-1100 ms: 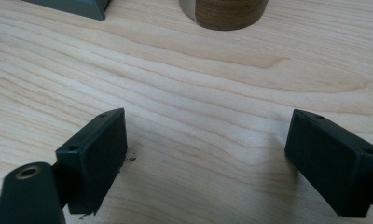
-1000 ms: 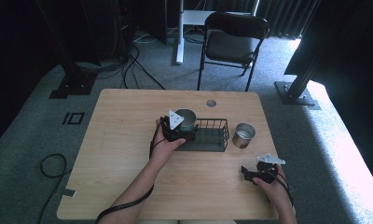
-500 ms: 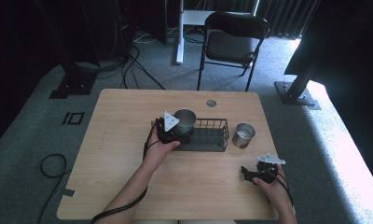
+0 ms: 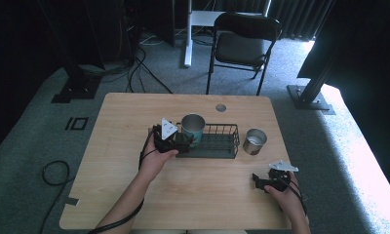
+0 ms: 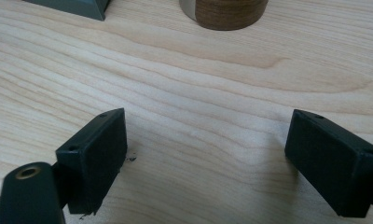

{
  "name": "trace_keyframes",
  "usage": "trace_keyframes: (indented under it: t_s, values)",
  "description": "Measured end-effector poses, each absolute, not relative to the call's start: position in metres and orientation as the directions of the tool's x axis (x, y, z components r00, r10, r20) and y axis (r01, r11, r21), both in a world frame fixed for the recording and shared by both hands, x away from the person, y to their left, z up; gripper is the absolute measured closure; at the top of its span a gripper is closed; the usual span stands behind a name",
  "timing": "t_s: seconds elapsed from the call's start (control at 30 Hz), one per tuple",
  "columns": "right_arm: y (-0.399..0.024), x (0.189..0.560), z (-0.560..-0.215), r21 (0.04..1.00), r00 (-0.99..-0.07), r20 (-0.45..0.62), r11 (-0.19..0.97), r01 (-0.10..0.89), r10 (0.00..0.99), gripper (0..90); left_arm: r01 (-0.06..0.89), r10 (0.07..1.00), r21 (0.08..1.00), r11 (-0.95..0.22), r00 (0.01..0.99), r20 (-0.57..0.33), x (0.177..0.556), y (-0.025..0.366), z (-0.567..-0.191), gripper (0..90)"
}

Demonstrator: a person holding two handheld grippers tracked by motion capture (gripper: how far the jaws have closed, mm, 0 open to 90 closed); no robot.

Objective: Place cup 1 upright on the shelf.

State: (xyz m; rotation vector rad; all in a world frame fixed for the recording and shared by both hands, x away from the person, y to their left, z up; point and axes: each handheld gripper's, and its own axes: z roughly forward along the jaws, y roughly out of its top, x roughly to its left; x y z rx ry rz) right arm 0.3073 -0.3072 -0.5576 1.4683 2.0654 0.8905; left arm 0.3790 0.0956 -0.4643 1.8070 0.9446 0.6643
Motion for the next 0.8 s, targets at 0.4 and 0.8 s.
trace_keyframes:
  t_s: [0.4, 0.8]
  values:
    - [-0.307, 0.307, -0.558, 0.724, -0.331, 0.006, 0.224, 0.652, 0.944, 12.4, 0.330, 0.847, 0.914, -0.234, 0.531, 0.026, 0.371, 0.121, -0.469, 2.2]
    - [-0.307, 0.307, -0.558, 0.725, -0.331, 0.006, 0.224, 0.652, 0.944, 12.4, 0.352, 0.853, 0.900, -0.256, 0.520, 0.039, 0.358, 0.153, -0.475, 2.2]
